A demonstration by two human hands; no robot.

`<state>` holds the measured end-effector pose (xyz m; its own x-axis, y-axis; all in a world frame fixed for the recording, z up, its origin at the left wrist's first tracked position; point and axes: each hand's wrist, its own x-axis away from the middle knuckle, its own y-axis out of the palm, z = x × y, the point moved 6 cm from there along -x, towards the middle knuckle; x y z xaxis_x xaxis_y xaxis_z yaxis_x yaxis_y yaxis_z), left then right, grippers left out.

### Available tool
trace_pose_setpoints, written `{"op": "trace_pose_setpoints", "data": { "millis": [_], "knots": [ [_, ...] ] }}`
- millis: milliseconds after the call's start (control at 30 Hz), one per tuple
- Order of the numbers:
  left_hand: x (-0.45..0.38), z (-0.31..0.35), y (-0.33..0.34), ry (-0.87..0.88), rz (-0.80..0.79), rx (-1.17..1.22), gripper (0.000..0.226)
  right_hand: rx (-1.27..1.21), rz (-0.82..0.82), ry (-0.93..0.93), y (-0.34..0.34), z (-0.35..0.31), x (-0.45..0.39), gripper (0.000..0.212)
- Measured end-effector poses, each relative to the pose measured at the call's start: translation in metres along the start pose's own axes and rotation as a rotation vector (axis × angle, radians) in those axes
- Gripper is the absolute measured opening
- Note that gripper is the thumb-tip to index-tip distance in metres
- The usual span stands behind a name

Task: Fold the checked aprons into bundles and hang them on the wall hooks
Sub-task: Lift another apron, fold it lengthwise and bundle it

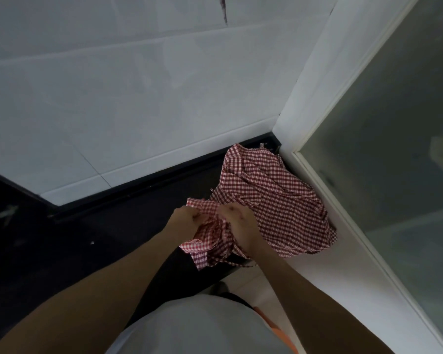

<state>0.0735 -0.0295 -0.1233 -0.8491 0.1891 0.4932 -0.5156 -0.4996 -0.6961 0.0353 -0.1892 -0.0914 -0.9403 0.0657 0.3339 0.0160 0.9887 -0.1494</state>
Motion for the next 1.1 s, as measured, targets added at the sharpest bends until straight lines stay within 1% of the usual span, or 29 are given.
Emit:
{"op": "trace_pose_setpoints", "data": {
  "millis": [33,100,167,233,300,333,367,400,467,500,533,567,600,633,667,700,733,767,800,867,933,967,1033,1100],
  "knots": [
    [0.0,-0.003,0.0,0.004,0.001,0.04,0.036,-0.043,-0.008,0.001,-0.003,-0.006,0.003,0.026],
    [0.0,-0.01,0.001,-0.013,-0.012,0.093,0.038,-0.039,-0.072,-0.027,-0.008,-0.025,0.009,0.028],
    [-0.001,-0.012,0.002,-0.055,-0.051,0.169,0.038,0.035,-0.144,-0.07,-0.008,-0.044,0.013,0.033],
    [-0.002,-0.015,0.003,-0.084,-0.08,0.25,0.04,0.125,-0.208,-0.094,-0.005,-0.064,0.016,0.044],
    [-0.002,-0.014,0.004,-0.064,-0.09,0.261,0.038,0.202,-0.311,-0.138,0.003,-0.078,0.016,0.049],
    [0.0,-0.013,0.004,-0.043,-0.08,0.251,0.035,0.226,-0.367,-0.151,0.009,-0.085,0.015,0.045],
    [0.001,-0.012,0.005,-0.023,-0.065,0.248,0.033,0.239,-0.412,-0.139,0.014,-0.093,0.018,0.034],
    [0.002,-0.013,0.005,-0.008,-0.051,0.254,0.032,0.235,-0.465,-0.117,0.019,-0.099,0.018,0.029],
    [0.002,-0.016,0.008,0.011,-0.046,0.276,0.033,0.176,-0.557,-0.103,0.024,-0.114,0.018,0.063],
    [0.003,-0.016,0.01,0.027,-0.053,0.284,0.03,0.152,-0.557,-0.117,0.022,-0.12,0.016,0.075],
    [0.004,-0.016,0.011,0.055,-0.053,0.283,0.025,0.13,-0.512,-0.14,0.02,-0.125,0.012,0.082],
    [0.005,-0.015,0.012,0.086,-0.041,0.277,0.02,0.087,-0.43,-0.161,0.015,-0.126,0.007,0.084],
    [0.006,-0.015,0.012,0.101,-0.025,0.278,0.018,0.024,-0.318,-0.172,0.008,-0.122,0.0,0.081],
    [0.006,-0.015,0.012,0.105,-0.01,0.29,0.017,-0.038,-0.206,-0.152,0.002,-0.111,-0.007,0.076],
    [0.007,-0.015,0.011,0.098,0.0,0.301,0.016,-0.051,-0.094,-0.107,-0.003,-0.095,-0.01,0.069],
    [0.007,-0.016,0.012,0.088,0.01,0.311,0.015,-0.007,0.0,-0.036,-0.006,-0.072,-0.014,0.06],
    [0.006,-0.016,0.013,0.074,0.016,0.319,0.014,0.085,0.057,0.027,-0.009,-0.051,-0.017,0.045],
    [0.006,-0.016,0.013,0.063,0.025,0.326,0.015,0.188,0.066,0.075,-0.01,-0.027,-0.02,0.022],
    [0.006,-0.016,0.014,0.055,0.031,0.33,0.015,0.258,0.039,0.108,-0.009,-0.011,-0.021,0.008],
    [0.008,-0.014,0.014,0.07,0.04,0.311,0.02,0.348,-0.026,0.117,-0.004,0.011,-0.024,0.024],
    [0.008,-0.009,0.014,0.115,0.033,0.264,0.022,0.422,-0.035,0.031,0.001,0.013,-0.026,0.039],
    [0.007,-0.006,0.016,0.139,0.03,0.232,0.02,0.437,-0.022,-0.002,0.002,0.012,-0.026,0.044],
    [0.005,-0.002,0.018,0.143,0.04,0.201,0.015,0.382,0.039,0.0,0.0,0.012,-0.026,0.046],
    [0.004,-0.004,0.019,0.077,0.049,0.264,0.017,0.245,0.096,0.012,-0.01,0.007,-0.027,0.048]
  ]
}}
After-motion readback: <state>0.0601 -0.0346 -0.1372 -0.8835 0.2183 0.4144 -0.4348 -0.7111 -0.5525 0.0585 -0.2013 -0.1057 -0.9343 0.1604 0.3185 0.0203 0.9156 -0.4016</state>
